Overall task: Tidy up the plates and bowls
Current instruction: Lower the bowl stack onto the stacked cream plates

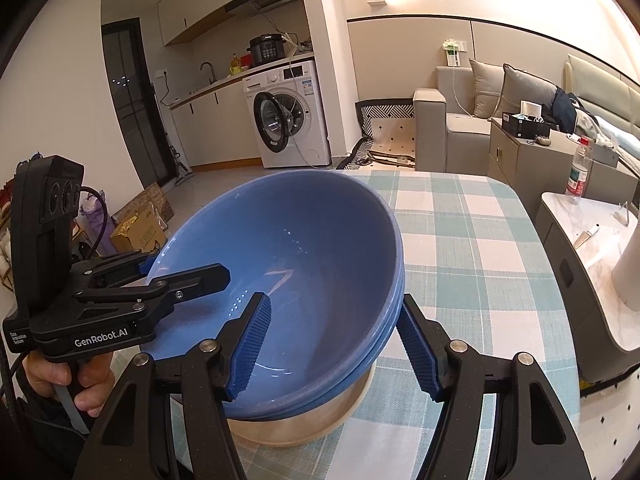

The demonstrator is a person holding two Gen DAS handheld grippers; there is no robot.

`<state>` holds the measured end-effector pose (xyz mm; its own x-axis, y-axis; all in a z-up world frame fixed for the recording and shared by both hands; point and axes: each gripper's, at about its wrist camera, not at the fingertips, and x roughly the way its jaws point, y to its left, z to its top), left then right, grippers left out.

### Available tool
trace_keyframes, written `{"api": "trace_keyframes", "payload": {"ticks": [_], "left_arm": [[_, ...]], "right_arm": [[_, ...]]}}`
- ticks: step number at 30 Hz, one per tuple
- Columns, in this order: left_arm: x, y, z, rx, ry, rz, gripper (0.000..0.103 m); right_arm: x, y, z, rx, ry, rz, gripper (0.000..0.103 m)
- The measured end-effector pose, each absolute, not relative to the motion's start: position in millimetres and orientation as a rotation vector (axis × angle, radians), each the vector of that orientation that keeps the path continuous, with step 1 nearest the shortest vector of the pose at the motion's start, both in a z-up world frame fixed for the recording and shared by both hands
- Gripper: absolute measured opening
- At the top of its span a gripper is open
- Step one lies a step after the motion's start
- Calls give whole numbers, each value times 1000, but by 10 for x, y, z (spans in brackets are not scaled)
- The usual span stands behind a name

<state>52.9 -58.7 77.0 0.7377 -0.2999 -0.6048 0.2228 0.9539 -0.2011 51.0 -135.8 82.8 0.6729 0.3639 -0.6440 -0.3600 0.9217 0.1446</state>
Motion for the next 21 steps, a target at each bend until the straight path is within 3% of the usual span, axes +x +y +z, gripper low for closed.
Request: {"api": "trace_keyframes", "payload": {"ticks": [21], "left_arm": [[641,-310,611,-159,715,-225,46]], "right_arm": [[578,-1015,597,0,768,456,67]]}}
